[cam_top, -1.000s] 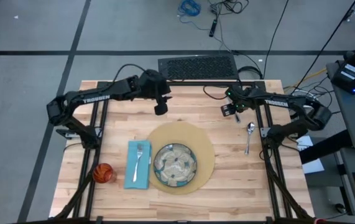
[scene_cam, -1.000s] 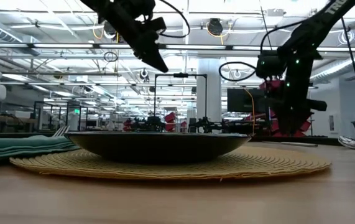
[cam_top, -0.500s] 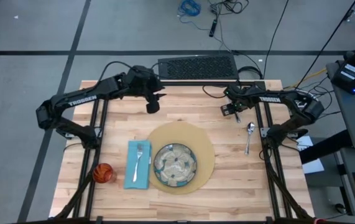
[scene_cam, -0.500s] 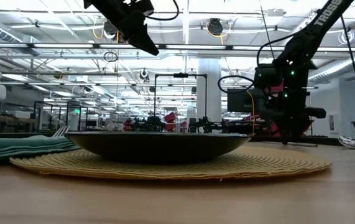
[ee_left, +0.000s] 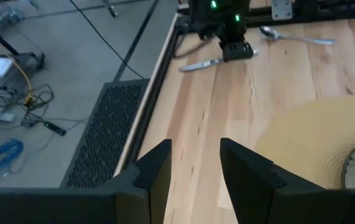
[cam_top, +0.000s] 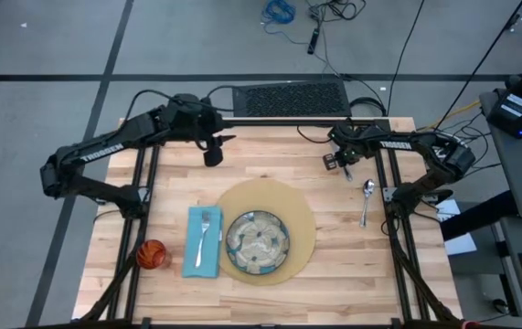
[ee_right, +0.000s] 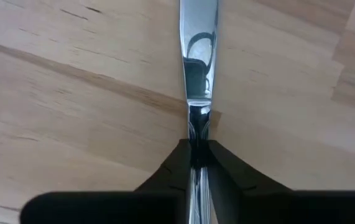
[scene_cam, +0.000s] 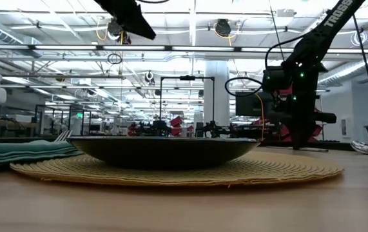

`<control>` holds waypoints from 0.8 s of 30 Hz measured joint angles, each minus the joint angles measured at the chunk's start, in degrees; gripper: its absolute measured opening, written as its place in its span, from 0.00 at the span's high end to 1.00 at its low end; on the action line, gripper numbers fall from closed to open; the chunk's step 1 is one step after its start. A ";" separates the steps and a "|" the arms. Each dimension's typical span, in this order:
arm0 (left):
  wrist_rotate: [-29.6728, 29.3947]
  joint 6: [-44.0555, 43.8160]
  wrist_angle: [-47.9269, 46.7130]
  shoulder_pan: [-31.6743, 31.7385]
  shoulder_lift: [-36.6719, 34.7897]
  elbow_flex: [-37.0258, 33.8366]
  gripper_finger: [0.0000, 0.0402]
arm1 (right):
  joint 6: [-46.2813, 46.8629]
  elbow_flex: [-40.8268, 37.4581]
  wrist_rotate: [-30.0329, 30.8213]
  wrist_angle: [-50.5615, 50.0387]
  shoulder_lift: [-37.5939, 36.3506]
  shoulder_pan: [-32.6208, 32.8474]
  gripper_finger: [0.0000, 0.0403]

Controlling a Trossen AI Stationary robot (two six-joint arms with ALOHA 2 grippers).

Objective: Set table place

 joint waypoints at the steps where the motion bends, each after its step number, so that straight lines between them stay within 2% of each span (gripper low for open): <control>1: 0.00 -0.01 0.07 0.00 -0.53 0.00 0.69 | 0.74 0.00 0.02 -0.12 0.02 0.30 0.94; 8: -0.03 0.00 -0.60 0.00 -2.36 0.00 0.69 | 8.56 -0.02 0.73 -2.24 0.06 6.42 0.96; 14: -0.07 0.49 -0.63 0.02 -2.44 0.00 0.69 | 17.33 -0.04 0.46 -5.33 -0.18 15.40 0.96; 17: -0.07 1.70 -0.84 0.00 -2.46 0.00 0.69 | 22.37 -0.22 -1.00 -6.04 -0.96 20.54 0.96; 20: -0.09 1.93 -1.04 0.02 -2.44 0.00 0.69 | 27.58 -0.39 -5.50 -5.78 -2.61 25.85 0.96; 24: -0.11 1.99 -1.18 0.00 -2.44 0.00 0.69 | 35.46 -0.66 -5.82 -6.04 -4.27 32.62 0.96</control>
